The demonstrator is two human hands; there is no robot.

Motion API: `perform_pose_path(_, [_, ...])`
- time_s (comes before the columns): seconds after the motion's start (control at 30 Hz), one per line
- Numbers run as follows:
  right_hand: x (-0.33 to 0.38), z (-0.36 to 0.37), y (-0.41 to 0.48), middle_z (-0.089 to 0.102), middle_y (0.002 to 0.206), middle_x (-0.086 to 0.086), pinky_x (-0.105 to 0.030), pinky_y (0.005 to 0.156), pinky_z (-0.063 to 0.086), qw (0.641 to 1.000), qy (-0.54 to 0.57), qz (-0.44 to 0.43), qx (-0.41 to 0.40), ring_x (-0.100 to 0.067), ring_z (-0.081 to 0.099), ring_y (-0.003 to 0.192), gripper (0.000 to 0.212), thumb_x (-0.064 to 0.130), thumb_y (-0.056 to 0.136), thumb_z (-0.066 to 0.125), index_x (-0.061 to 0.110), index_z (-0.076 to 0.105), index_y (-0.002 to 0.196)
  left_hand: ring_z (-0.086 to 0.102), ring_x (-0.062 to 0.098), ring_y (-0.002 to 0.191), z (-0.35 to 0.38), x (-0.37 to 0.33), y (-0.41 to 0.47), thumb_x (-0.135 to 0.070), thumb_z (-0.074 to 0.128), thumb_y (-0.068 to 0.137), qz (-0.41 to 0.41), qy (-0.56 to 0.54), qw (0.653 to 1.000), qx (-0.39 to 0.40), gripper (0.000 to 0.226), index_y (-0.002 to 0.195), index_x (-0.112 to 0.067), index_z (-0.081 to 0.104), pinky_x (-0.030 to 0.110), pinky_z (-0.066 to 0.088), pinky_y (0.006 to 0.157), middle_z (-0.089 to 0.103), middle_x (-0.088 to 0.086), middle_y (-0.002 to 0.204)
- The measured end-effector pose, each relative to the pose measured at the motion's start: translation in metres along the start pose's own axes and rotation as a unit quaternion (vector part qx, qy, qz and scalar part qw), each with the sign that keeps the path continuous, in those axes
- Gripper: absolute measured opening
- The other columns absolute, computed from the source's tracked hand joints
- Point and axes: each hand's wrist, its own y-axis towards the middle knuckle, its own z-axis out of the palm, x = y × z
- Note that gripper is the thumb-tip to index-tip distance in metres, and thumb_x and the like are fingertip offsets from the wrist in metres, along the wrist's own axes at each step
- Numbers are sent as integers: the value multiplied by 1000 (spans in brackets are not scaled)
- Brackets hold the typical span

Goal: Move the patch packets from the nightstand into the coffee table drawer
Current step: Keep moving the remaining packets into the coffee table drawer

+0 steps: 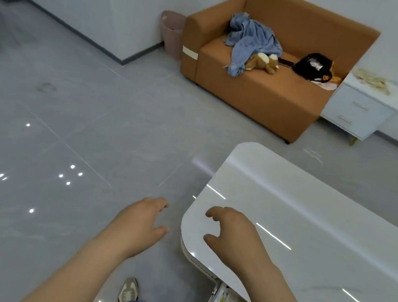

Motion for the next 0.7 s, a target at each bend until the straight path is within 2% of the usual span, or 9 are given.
perform_pose_path(0.3, [90,-17,108,53,131,7,-22,93,39,1000,-4,22,-8,-13,49,119,46,23,88,57,27,48,133,48,12,123,-103,87,71,-33,56,91,16,8,1000,-5,50,138,-24,40,22,38,98,48,-6,135])
perform_pose_path(0.47, [99,-28,148,56,129,9,-15,86,35,998,16,54,-31,-9,50,117,48,24,86,59,30,50,133,49,11,120,-128,99,116,-33,57,90,32,-13,999,1,49,136,-25,42,20,39,96,50,-6,133])
perform_pose_path(0.7, [82,-62,220,58,124,7,-14,82,34,994,45,74,-62,-10,53,114,46,23,86,61,28,52,130,49,11,120,-159,90,199,-33,57,91,51,-4,999,-8,50,137,-23,42,22,39,99,50,-5,134])
